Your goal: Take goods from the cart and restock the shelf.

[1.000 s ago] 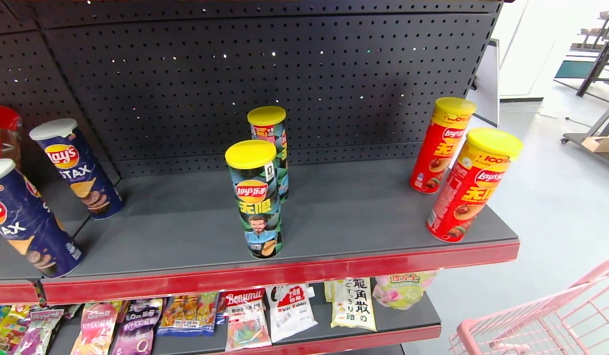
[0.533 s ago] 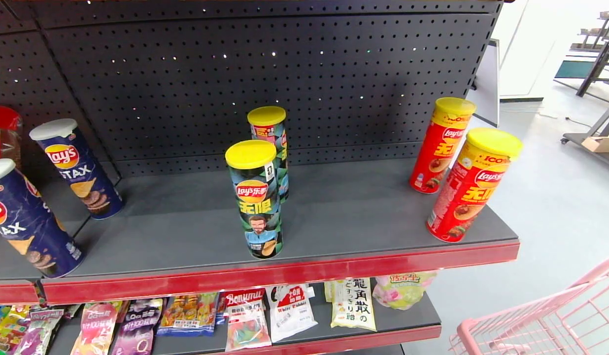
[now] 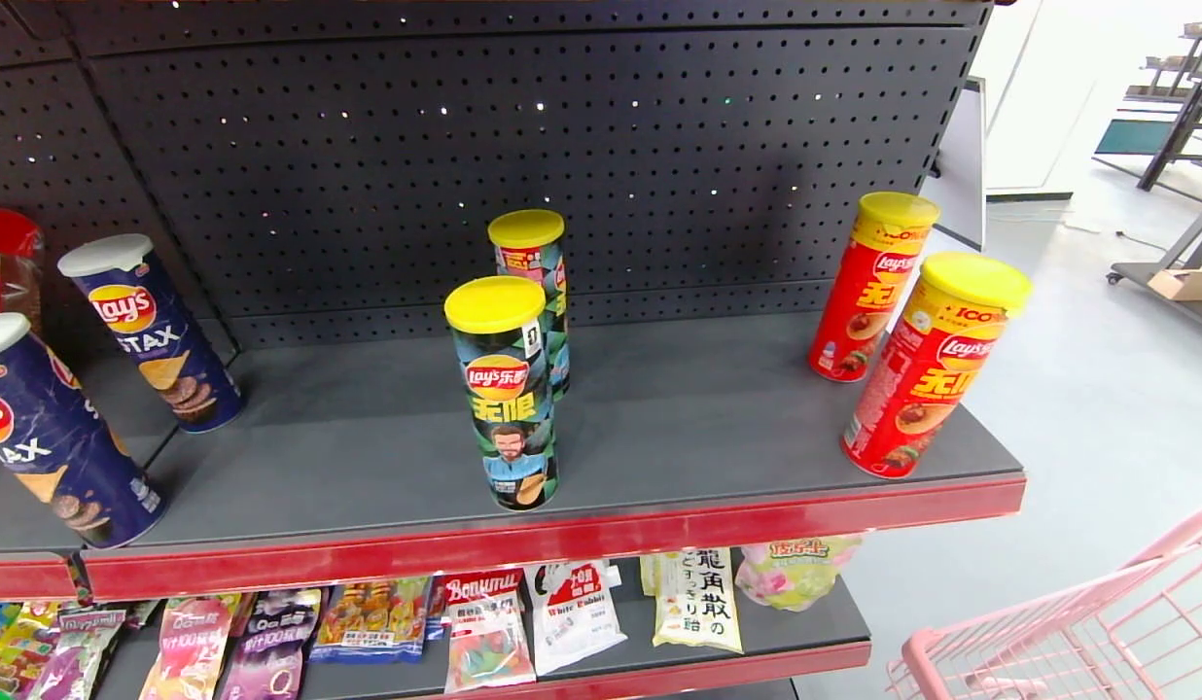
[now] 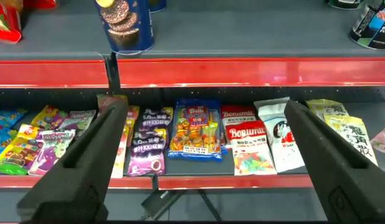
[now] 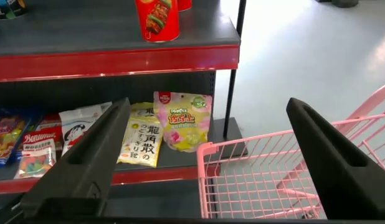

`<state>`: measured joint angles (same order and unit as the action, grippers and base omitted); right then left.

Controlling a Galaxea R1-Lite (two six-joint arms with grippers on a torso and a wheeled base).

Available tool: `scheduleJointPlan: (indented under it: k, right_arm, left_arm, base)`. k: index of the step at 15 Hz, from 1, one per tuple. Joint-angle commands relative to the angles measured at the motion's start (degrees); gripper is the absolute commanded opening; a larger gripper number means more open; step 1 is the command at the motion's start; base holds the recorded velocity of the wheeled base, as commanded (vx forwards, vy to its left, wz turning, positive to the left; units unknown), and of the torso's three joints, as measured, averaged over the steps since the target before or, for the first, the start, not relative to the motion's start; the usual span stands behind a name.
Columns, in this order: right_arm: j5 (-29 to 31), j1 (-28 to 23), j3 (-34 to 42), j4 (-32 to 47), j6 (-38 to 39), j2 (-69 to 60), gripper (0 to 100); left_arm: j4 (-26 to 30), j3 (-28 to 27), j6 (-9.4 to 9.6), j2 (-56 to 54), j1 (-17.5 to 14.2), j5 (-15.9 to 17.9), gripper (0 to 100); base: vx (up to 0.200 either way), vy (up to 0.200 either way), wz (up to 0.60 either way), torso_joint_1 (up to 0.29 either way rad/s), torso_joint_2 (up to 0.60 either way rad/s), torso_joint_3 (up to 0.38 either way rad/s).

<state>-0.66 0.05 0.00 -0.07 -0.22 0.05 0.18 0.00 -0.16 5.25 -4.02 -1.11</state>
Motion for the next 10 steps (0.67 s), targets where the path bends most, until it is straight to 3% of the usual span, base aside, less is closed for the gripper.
scheduleJointPlan:
  k: [1,10]
  right_arm:
    - [-0.04,0.04,0.0,-0.01,-0.04,-0.05,100]
    - [0.13,0.04,0.0,-0.01,-0.13,-0.05,100]
  left_arm:
    - [-0.01,0.0,-0.02,0.11,-0.02,-0.03,100]
    - [-0.01,0.0,-0.02,0.11,-0.02,-0.12,100]
  base:
    - [0.0,0.0,0.0,0.0,0.0,0.0]
    - [0.0,0.0,0.0,0.0,0.0,0.0]
